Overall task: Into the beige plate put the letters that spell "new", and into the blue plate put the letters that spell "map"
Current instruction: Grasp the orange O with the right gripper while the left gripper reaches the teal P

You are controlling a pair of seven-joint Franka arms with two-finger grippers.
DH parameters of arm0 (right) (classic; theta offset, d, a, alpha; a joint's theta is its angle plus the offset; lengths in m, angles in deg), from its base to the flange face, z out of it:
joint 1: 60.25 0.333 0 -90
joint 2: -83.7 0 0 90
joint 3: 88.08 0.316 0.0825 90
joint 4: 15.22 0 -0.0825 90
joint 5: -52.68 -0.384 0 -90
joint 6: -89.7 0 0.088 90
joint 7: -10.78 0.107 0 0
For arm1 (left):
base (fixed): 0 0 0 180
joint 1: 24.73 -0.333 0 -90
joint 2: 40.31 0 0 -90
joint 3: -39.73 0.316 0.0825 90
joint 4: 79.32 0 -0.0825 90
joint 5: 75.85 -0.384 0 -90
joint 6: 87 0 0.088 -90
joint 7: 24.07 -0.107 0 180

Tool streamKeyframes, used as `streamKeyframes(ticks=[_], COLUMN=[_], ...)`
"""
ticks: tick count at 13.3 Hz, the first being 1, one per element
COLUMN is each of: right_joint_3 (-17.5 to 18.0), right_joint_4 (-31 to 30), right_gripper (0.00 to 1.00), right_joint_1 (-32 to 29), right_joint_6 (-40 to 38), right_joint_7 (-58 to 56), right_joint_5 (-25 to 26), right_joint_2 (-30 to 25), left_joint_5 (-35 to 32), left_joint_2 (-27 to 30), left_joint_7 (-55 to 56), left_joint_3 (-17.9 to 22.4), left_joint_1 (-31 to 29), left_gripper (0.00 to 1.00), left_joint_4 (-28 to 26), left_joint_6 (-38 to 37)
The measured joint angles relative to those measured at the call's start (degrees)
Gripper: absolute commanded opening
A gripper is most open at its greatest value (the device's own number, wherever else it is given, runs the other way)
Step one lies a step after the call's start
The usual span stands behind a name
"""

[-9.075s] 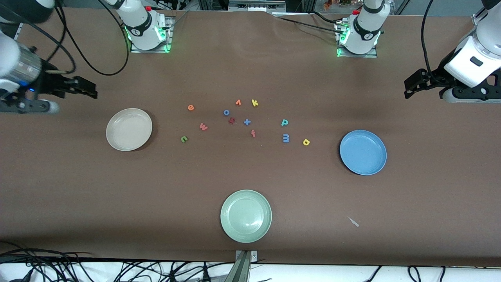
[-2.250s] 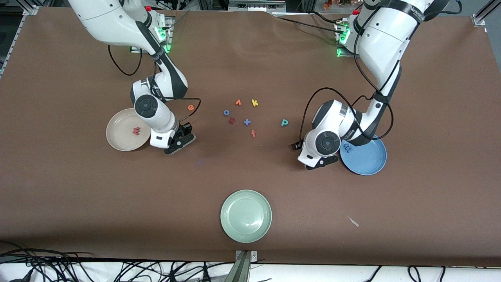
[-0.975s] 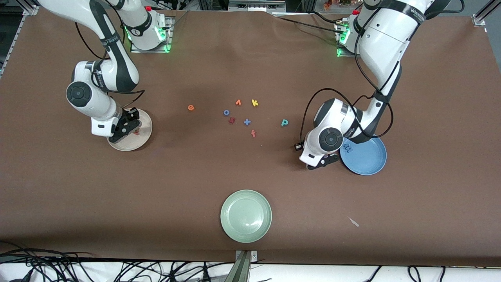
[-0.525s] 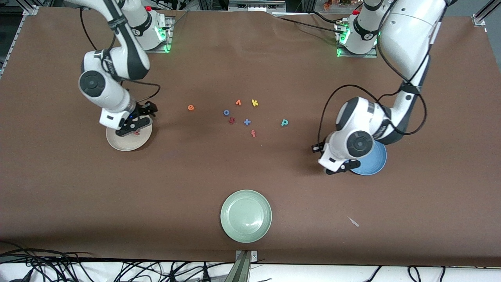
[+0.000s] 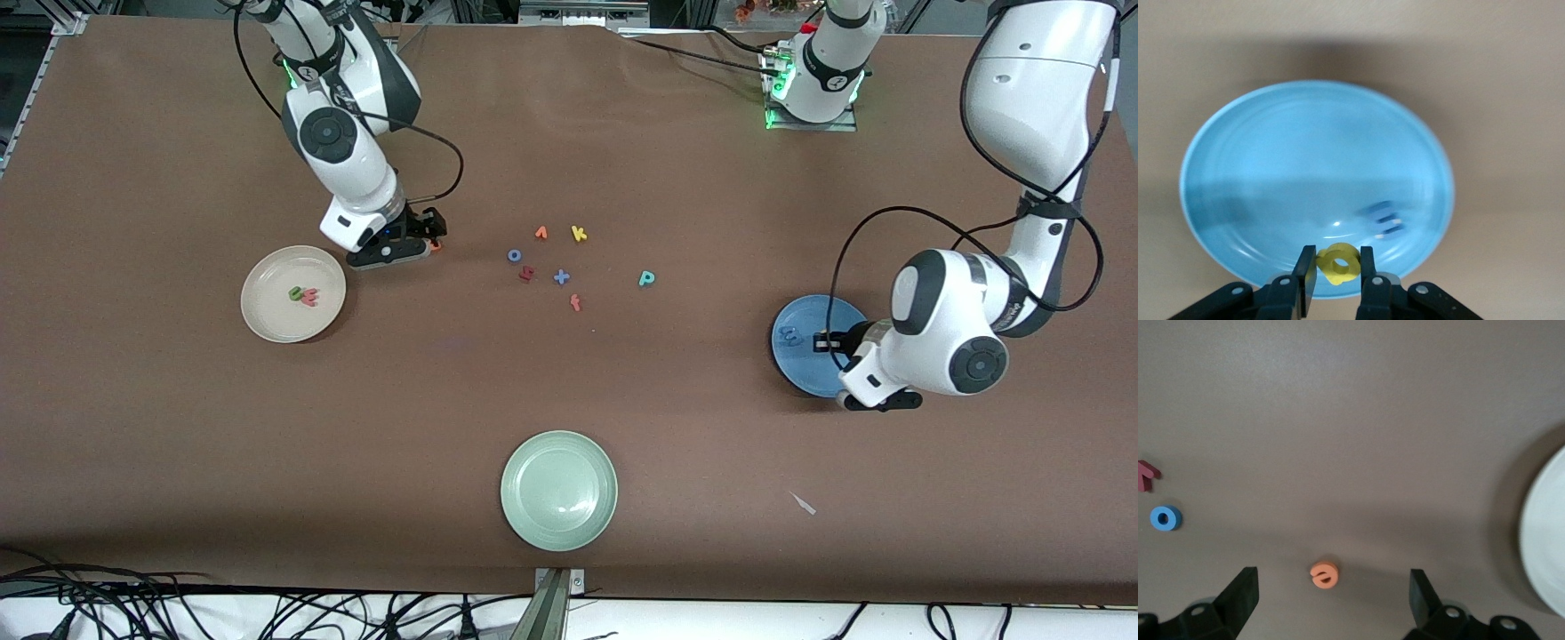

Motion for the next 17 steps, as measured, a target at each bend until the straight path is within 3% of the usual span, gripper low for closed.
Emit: streamKeyframes(ticks=[2, 3, 4, 6, 10, 12, 13, 16, 17], right_joint_3=[0.0, 0.0, 0.2, 0.6, 0.7, 0.7, 0.7, 0.7, 0.7], right_joint_4=[-3.4, -4.6, -5.2, -5.3, -5.1, -4.8, -4.6, -4.3, -4.3], right_gripper=[1.0, 1.0, 1.0, 0.98, 0.8, 0.73, 0.64, 0.6, 0.52], right_joint_1=[-0.1, -0.1, -0.1, 0.4, 1.7, 1.7, 1.7, 1.7, 1.7], right_joint_6=[4.9, 6.8, 8.1, 9.4, 10.3, 10.4, 10.4, 11.2, 11.8], right_joint_7=[0.2, 0.2, 0.2, 0.2, 0.2, 0.2, 0.2, 0.2, 0.1], right_joint_5=[0.0, 0.0, 0.0, 0.0, 0.1, 0.1, 0.1, 0.1, 0.1], right_joint_2=[0.7, 1.6, 2.8, 5.1, 7.6, 7.8, 8.0, 9.0, 9.3], left_joint_5=[-1.1, -1.4, -1.4, -1.4, -1.4, -1.4, -1.4, -1.4, -1.4], left_joint_2=[-0.8, -1.2, -1.5, -1.8, -1.1, -0.1, 0.3, 0.4, 0.4], left_joint_7=[-2.5, -3.6, -4.5, -4.9, -4.7, -1.5, 2.5, 15.6, 18.6], left_joint_3=[0.0, 0.0, 0.0, -0.3, -3.0, -6.6, -9.0, -15.4, -16.4], left_joint_1=[-1.3, -2.0, -2.6, -2.7, -2.6, -2.6, -2.5, -1.7, -0.9], left_gripper=[0.24, 0.73, 1.0, 1.0, 1.0, 1.0, 1.0, 1.0, 1.0], left_joint_4=[-1.2, -1.6, -1.8, -1.8, -0.9, -0.8, -0.8, -1.1, -1.3], left_joint_6=[0.0, 0.0, 0.0, 0.0, -0.9, -1.5, -1.9, -2.1, -1.7])
